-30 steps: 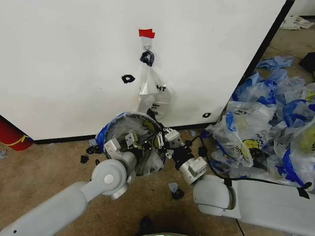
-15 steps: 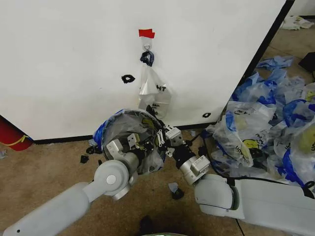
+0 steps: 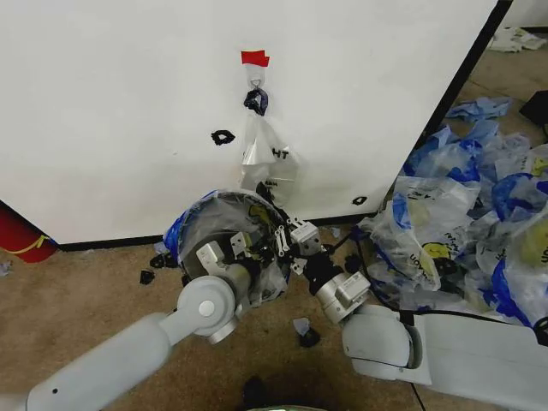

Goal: Pick up the garbage bag from the wall and place it over the trash bin.

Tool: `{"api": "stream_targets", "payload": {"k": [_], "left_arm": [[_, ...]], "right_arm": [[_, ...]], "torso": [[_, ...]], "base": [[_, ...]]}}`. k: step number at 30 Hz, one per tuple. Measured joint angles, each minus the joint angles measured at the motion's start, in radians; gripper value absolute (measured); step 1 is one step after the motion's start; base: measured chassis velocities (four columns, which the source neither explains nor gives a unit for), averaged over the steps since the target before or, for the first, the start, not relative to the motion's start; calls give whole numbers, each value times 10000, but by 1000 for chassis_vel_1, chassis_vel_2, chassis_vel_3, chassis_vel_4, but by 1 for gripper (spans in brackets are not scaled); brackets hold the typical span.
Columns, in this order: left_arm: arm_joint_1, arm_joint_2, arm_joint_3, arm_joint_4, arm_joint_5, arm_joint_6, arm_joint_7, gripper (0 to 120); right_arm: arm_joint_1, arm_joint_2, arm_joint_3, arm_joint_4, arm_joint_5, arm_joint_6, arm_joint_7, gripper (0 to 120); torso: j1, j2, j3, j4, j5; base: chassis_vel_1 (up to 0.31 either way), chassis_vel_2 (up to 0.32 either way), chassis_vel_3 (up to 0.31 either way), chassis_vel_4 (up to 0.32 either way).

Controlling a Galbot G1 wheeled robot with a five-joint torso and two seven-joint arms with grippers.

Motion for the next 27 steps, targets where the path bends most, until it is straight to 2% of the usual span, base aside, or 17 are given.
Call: {"api": "stream_targets", "payload": {"k": [14,21,27], "left_arm": [[-792,-662,673,638,-10,-35,-21,0],[-855,-579,722,642,-8,-37,-8,0],[-784,-220,605,345,-33,-39,-45,0]], "right_arm": [[-198,-173,144,-22,-70,86,-58,0],[-228,-176,176,-116,-82,132,-95,0],[-290,-76,304,-322,-21,141,-48,0]], "torso": [[0,0,1,-1,0],[0,0,1,0,-1],[0,0,0,0,0]], "base": [[0,0,0,0],[0,0,0,0],[0,0,0,0]]}}
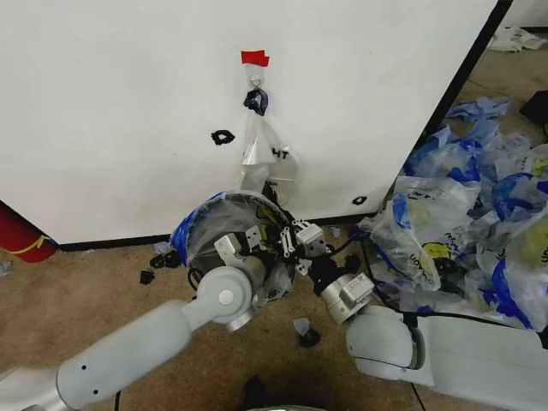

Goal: Pick up the garbage bag from the wall and place it over the trash bin.

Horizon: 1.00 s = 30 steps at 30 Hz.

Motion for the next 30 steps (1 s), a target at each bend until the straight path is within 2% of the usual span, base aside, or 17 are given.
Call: {"api": "stream_targets", "payload": {"k": [4,11,30], "left_arm": [[249,374,-213,-325,-5,1,-10,0],[344,624,-478,-476,11,3,-7,0],[-21,661,-526,347,308,-18,209,0]], "right_arm": [[-118,60,206,-247,79,0,91,0],[-321,-35,286,-89,119,-12,113,0],[-786,-370,289,502,-321,140,-157,0]], "torso": [[0,0,0,1,-1],[0,0,0,0,-3],[0,0,0,-1,0]], "base": [[0,0,0,0],[0,0,0,0],[0,0,0,0]]}}
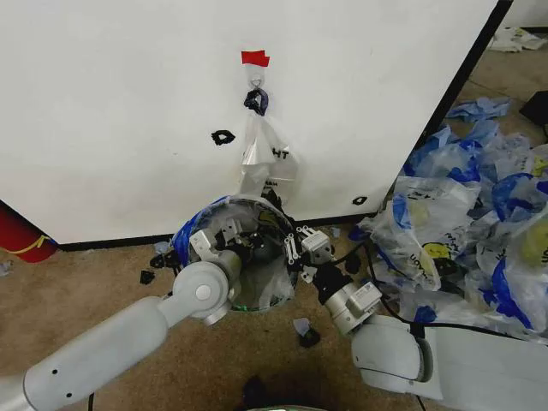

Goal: Pick up the garbage bag from the wall and place it over the trash bin.

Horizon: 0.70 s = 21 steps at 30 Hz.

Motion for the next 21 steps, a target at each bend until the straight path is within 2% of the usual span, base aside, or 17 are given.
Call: {"api": "stream_targets", "payload": {"k": [7,21], "left_arm": [[-104,-138,72,166,75,-23,0,0],[40,-30,124,-736,-123,-41,-204,0]], "right_arm": [[-27,10,-6,-48,-42,22,-20,0],[118,357,44,-774,258,-211,410,0]], "torso": [[0,0,0,0,-2],[0,0,0,1,-1]], "base": [[0,0,0,0],[0,0,0,0]]}}
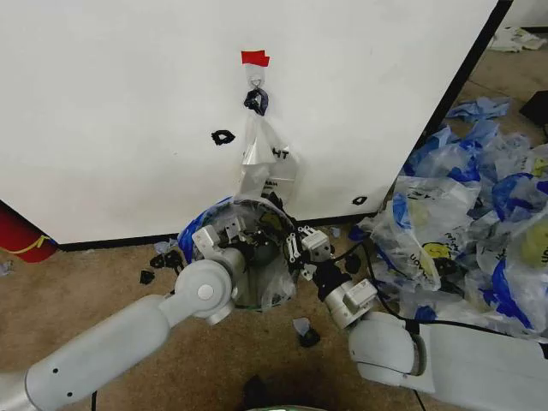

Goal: Pick up the garbage bag from the wall and place it over the trash bin.

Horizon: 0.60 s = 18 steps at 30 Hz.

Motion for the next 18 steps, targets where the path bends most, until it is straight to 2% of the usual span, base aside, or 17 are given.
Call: {"api": "stream_targets", "payload": {"k": [12,18], "left_arm": [[165,202,-140,-520,-99,-6,-71,0],[310,859,-616,-1367,-347,-7,-149,0]], "right_arm": [[-46,91,251,-291,234,-323,456,0],[-318,95,410,-442,282,-389,529,0]], "torso": [[0,0,0,0,-1],[0,0,0,0,0]], "base": [[0,0,0,0],[0,0,0,0]]}}
